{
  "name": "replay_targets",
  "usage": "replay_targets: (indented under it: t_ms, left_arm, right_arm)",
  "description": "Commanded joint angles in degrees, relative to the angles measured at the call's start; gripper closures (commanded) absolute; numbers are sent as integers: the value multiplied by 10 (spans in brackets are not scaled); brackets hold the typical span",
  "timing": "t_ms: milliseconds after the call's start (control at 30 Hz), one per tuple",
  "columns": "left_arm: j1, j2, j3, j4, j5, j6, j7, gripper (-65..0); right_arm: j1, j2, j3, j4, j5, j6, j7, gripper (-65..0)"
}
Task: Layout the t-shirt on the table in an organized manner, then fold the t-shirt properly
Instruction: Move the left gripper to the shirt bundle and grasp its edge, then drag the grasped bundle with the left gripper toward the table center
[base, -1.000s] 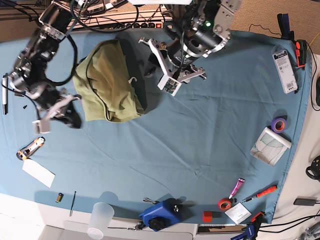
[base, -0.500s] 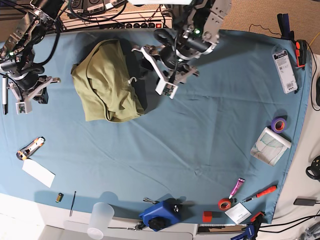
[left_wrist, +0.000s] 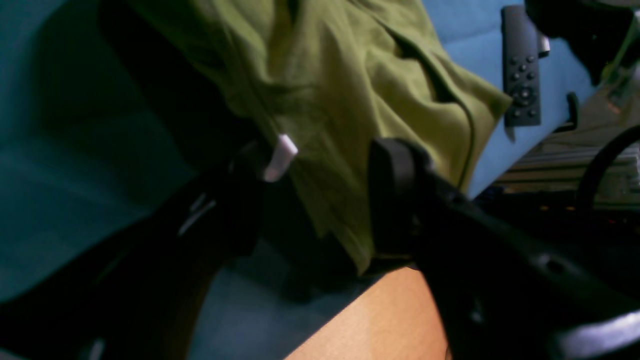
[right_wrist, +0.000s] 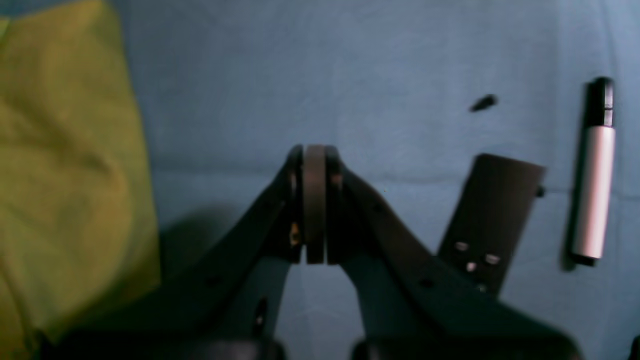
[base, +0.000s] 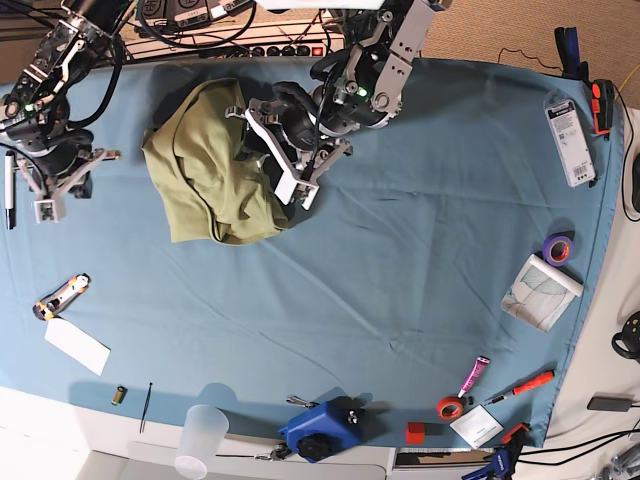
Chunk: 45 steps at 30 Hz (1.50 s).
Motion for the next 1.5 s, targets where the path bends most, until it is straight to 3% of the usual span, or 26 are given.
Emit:
replay_targets:
  t_ms: [0, 100, 200, 267, 367, 400, 600, 700, 1100, 1300, 1467]
  left_arm:
    - [-4, 9, 3, 9, 7, -6, -10, -337]
    - [-4, 9, 3, 9, 37, -24, -11, -337]
    - [-4, 9, 3, 9, 61, -89, -11, -338]
    - [-4, 9, 3, 9, 63, -113, -18, -384]
    - [-4, 9, 3, 9, 62, -109, -40, -504]
    - [-4, 9, 3, 9, 57, -96, -46, -517]
    - [-4, 12, 3, 5, 51, -1, -49, -515]
    - [-4, 17, 3, -17, 23, 24, -49, -515]
    - [-45, 23, 3, -157, -65, 19, -64, -515]
    - [-52, 23, 3, -162, -138, -38, -66, -515]
    - [-59, 23, 3, -162, -139, -40, -87, -515]
  right_arm:
    - [5, 10, 1, 10, 7, -3, 14, 0]
    - [5, 10, 1, 10, 7, -3, 15, 0]
    - [5, 10, 1, 10, 8, -3, 14, 0]
    - [5, 10, 1, 10, 8, -3, 14, 0]
    - [5, 10, 1, 10, 8, -3, 14, 0]
    - [5, 10, 1, 10, 7, -3, 13, 0]
    - [5, 10, 1, 10, 7, -3, 13, 0]
    - [5, 10, 1, 10, 8, -3, 13, 0]
    - [3, 9, 1, 10, 23, -3, 10, 0]
    - [3, 8, 1, 10, 23, -3, 10, 0]
    - [3, 8, 1, 9, 23, -3, 4, 0]
